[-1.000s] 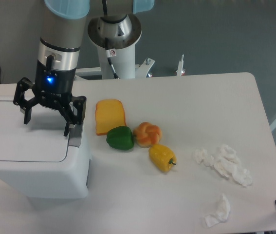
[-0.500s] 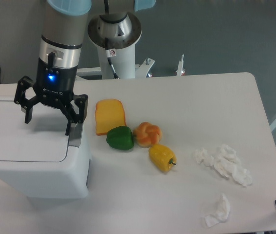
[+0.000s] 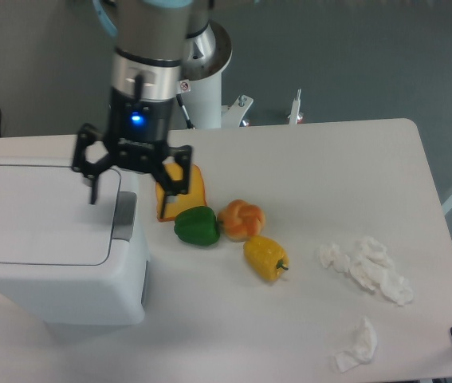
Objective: Close the trash can
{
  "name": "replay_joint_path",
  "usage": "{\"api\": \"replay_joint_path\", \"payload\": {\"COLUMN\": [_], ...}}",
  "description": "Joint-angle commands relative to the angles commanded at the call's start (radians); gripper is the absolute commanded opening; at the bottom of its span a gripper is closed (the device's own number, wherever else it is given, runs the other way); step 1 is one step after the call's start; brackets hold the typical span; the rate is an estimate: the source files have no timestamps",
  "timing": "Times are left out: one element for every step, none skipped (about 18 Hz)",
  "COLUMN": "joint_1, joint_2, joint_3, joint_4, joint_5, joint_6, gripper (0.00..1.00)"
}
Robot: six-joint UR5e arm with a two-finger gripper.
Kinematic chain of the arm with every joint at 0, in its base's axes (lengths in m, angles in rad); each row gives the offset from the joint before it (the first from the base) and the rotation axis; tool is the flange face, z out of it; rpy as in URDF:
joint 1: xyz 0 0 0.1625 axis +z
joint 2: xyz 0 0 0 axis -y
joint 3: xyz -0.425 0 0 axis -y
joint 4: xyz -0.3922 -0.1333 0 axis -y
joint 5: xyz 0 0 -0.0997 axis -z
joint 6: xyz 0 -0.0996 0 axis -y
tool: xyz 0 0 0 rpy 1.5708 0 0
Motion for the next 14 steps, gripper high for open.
{"api": "replay_joint_path", "payload": {"joint_1": [0.014,0.031,0.045,0.055,0.061,0.071,0.081,0.098,0.104,0.106,0.106,0.112,0.123,0.130], "joint_2": [-0.002,-0.005,-0.008,-0.008,-0.011,-0.012,-0.012,-0.012,-0.014,-0.017,-0.023,-0.026,-0.028,-0.028], "joint_3": [0.000,0.000,0.000,0.000,0.000,-0.006,-0.017,-0.021,-0.023,-0.028,-0.043,-0.048,-0.048,-0.046], "joint_4": [-0.002,0.000,0.000,0.000,0.000,0.000,0.000,0.002,-0.002,-0.002,0.000,0.002,0.002,0.002], "joint_5": [0.000,0.000,0.000,0.000,0.000,0.000,0.000,0.000,0.000,0.002,0.002,0.000,-0.002,-0.005], "joint_6": [0.040,0.068,0.089,0.112,0.132,0.154,0.174,0.187,0.191,0.188,0.189,0.191,0.192,0.192], "gripper": [1.00,1.00,1.00,1.00,1.00,1.00,1.00,1.00,1.00,1.00,1.00,1.00,1.00,1.00]}}
